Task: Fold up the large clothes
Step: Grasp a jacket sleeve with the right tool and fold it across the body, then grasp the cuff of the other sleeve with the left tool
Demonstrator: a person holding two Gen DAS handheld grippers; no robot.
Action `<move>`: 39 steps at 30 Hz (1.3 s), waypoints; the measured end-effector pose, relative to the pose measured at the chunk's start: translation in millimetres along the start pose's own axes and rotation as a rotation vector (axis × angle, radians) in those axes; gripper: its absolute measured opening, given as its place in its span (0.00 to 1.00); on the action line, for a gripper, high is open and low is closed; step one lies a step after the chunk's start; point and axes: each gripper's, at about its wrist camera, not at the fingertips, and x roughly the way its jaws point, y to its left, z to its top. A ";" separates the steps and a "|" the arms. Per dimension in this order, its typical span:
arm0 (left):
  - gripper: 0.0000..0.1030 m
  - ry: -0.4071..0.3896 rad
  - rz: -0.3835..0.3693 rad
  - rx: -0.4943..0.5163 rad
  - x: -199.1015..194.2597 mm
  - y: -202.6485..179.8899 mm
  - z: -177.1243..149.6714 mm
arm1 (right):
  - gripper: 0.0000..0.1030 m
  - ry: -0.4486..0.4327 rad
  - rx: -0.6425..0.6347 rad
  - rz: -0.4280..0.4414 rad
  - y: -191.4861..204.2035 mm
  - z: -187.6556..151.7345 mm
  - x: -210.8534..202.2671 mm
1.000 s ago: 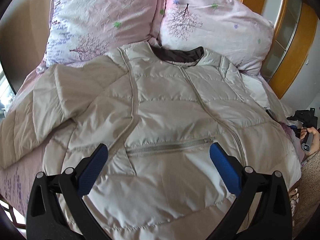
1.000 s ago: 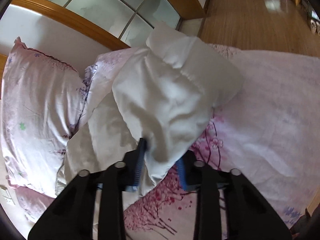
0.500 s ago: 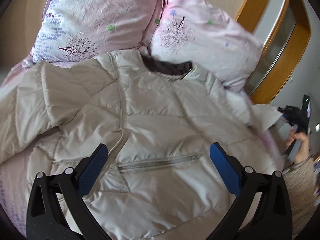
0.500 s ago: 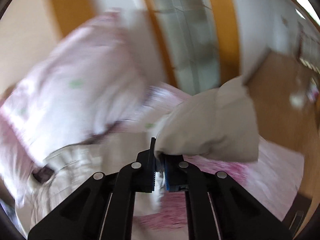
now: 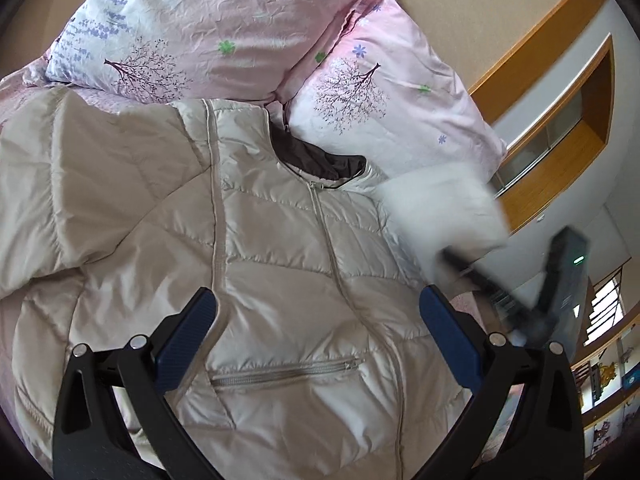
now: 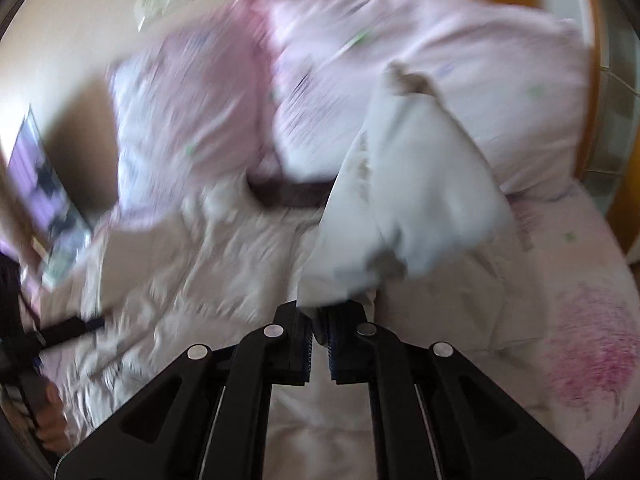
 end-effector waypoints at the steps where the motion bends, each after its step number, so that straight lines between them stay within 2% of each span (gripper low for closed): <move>1: 0.98 0.005 -0.010 -0.013 1.9 2.5 2.0 | 0.06 0.039 -0.021 -0.009 9.6 -4.2 11.6; 4: 0.98 0.042 -0.044 -0.079 8.7 13.0 6.7 | 0.09 0.082 -0.095 -0.040 24.0 -12.9 26.9; 6: 0.98 0.069 -0.063 -0.116 15.7 19.3 9.8 | 0.21 0.079 -0.166 -0.060 34.0 -18.7 23.6; 8: 0.98 0.090 -0.070 -0.128 21.5 22.5 13.5 | 0.75 0.063 -0.212 -0.038 42.4 -23.9 14.6; 9: 0.98 0.106 -0.074 -0.137 26.5 23.7 15.2 | 0.81 0.028 -0.245 -0.044 47.8 -27.1 7.2; 11: 0.95 0.136 -0.086 -0.156 36.7 25.2 19.5 | 0.82 -0.002 -0.323 -0.060 60.0 -34.3 -3.9; 13: 0.90 0.167 -0.071 -0.180 47.1 27.9 23.6 | 0.82 -0.026 -0.325 -0.056 58.0 -34.6 -15.7; 17: 0.69 0.245 -0.053 -0.255 72.5 33.6 30.1 | 0.82 -0.039 -0.152 -0.014 32.3 -25.6 -34.0; 18: 0.68 0.256 -0.030 -0.259 79.9 32.4 31.6 | 0.82 -0.039 -0.110 -0.007 23.8 -25.0 -36.8; 20: 0.58 0.264 -0.004 -0.246 89.3 28.8 35.2 | 0.82 -0.040 -0.004 0.005 -0.8 -26.2 -45.1; 21: 0.55 0.272 -0.001 -0.246 93.2 27.8 36.8 | 0.82 -0.035 0.044 0.007 -13.6 -25.4 -47.7; 23: 0.32 0.288 0.002 -0.259 102.1 27.1 39.5 | 0.82 -0.032 0.126 0.002 -35.6 -24.4 -51.5; 26: 0.19 0.307 0.023 -0.250 114.2 25.0 42.4 | 0.82 -0.035 0.221 -0.007 -60.3 -23.4 -56.2; 28: 0.12 0.298 0.056 -0.204 118.4 21.2 46.1 | 0.81 -0.029 0.247 0.005 -65.3 -23.6 -54.5; 32: 0.08 0.202 0.107 -0.155 95.1 25.0 61.4 | 0.80 -0.006 0.241 0.051 -58.0 -22.8 -49.2; 35: 0.08 0.186 0.162 -0.176 83.8 44.5 63.5 | 0.77 0.008 0.198 0.069 -43.0 -19.4 -41.2; 39: 0.10 0.193 0.178 -0.199 87.0 63.9 56.2 | 0.73 0.054 0.163 0.123 -18.6 -13.1 -22.9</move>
